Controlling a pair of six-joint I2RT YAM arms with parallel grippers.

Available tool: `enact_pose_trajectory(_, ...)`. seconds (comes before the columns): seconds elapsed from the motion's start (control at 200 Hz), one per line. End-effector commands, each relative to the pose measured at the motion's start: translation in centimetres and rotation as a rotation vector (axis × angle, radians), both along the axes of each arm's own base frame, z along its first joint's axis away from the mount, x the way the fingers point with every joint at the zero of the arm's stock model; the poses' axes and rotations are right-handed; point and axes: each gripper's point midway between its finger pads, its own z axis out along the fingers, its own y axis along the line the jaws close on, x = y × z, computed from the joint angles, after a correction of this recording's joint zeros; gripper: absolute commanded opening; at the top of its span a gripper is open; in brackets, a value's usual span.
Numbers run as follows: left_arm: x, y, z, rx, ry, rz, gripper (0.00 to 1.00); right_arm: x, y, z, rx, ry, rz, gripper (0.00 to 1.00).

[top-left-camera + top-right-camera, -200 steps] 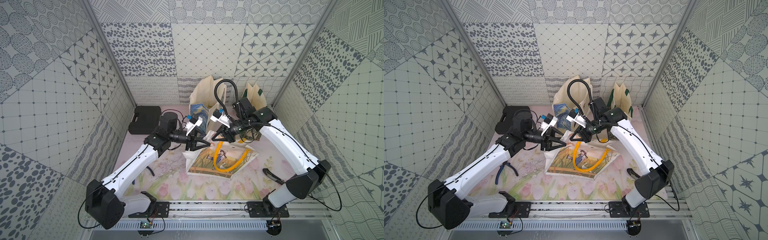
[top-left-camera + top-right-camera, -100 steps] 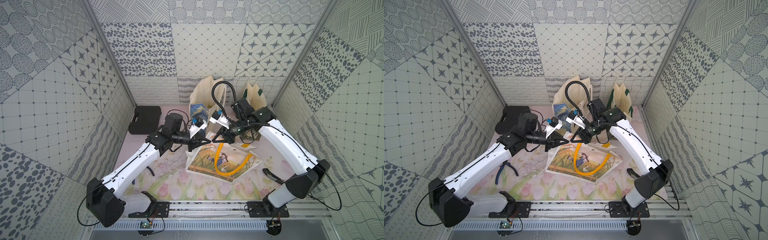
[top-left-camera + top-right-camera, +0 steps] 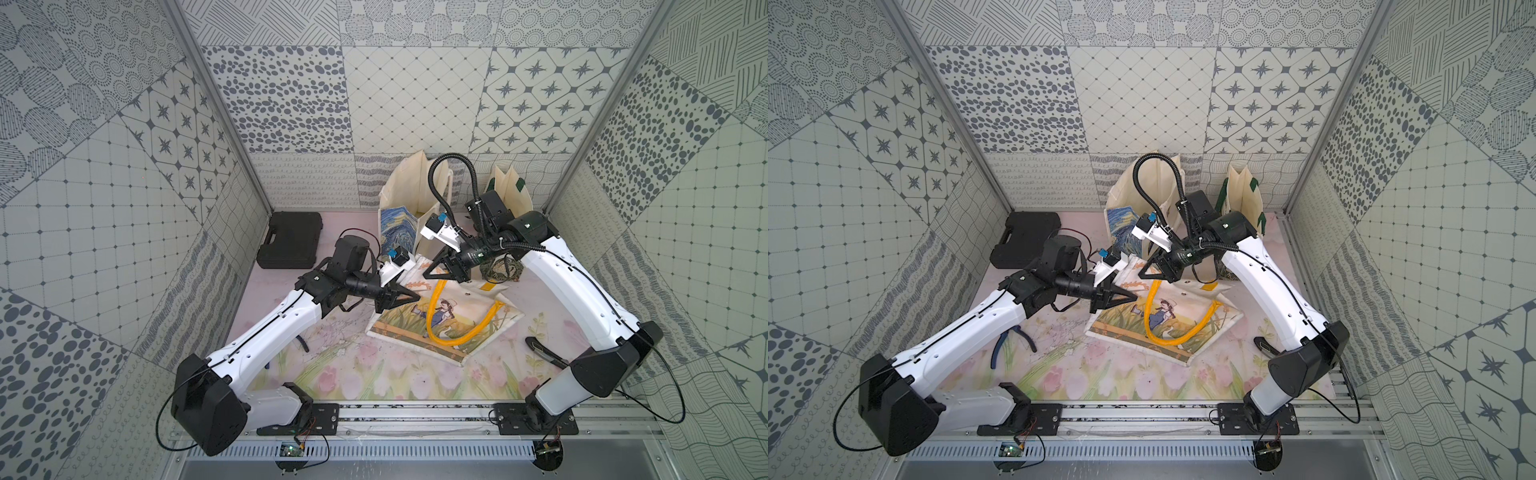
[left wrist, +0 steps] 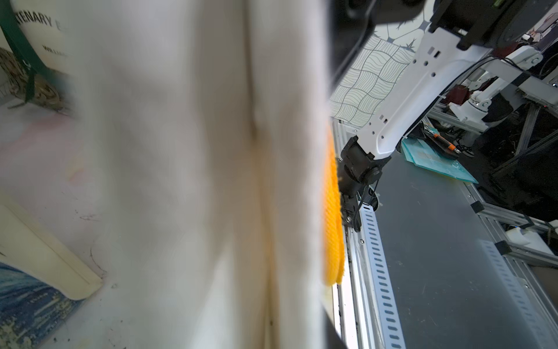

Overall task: Put away the canvas bag
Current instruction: Press the canvas bag.

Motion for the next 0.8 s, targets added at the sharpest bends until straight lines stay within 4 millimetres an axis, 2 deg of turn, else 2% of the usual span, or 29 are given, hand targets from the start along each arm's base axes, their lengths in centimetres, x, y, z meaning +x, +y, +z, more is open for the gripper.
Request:
enact_pose_trajectory(0.0, -1.5, 0.7, -1.9, 0.059, 0.08, -0.014, 0.29, 0.4, 0.1, 6.2, 0.177, -0.169, 0.015, 0.0)
enact_pose_trajectory(0.04, -1.6, 0.7, -1.8, 0.058, 0.079, -0.017, 0.18, 0.6, -0.2, 6.3, 0.176, -0.174, 0.006, 0.0)
enact_pose_trajectory(0.07, -1.7, 0.7, -1.9, 0.058, 0.081, -0.022, 0.0, 0.8, -0.5, 6.4, 0.175, -0.179, -0.003, 0.0)
enact_pose_trajectory(0.27, -2.2, 0.6, -1.9, 0.048, 0.108, -0.049, 0.0, 1.4, -1.7, 6.7, 0.177, -0.198, -0.045, 0.0)
enact_pose_trajectory(0.35, -2.0, 0.6, -1.9, 0.049, 0.11, -0.035, 0.26, 1.5, -1.9, 6.8, 0.177, -0.202, -0.054, 0.0)
enact_pose_trajectory(0.41, -1.8, 0.6, -2.0, 0.052, 0.106, -0.022, 0.31, 1.7, -2.1, 6.7, 0.177, -0.207, -0.062, 0.0)
enact_pose_trajectory(0.455, -1.6, 0.6, -2.1, 0.052, 0.103, -0.015, 0.31, 1.8, -2.3, 6.6, 0.175, -0.206, -0.071, 0.0)
enact_pose_trajectory(0.485, -1.7, 0.6, -2.2, 0.052, 0.104, -0.015, 0.28, 1.9, -2.4, 6.6, 0.175, -0.207, -0.074, 0.0)
enact_pose_trajectory(0.52, -1.7, 0.6, -2.2, 0.053, 0.104, -0.014, 0.18, 2.0, -2.5, 6.6, 0.175, -0.21, -0.079, 0.0)
enact_pose_trajectory(0.555, -1.6, 0.6, -2.3, 0.055, 0.106, -0.012, 0.0, 2.1, -2.6, 6.6, 0.176, -0.212, -0.087, 0.0)
enact_pose_trajectory(0.74, -2.1, 0.7, -2.7, 0.06, 0.137, -0.028, 0.0, 2.3, -3.2, 6.7, 0.176, -0.221, -0.104, 0.0)
enact_pose_trajectory(0.795, -2.0, 0.7, -2.8, 0.064, 0.141, -0.017, 0.2, 2.4, -3.3, 6.7, 0.176, -0.223, -0.111, 0.0)
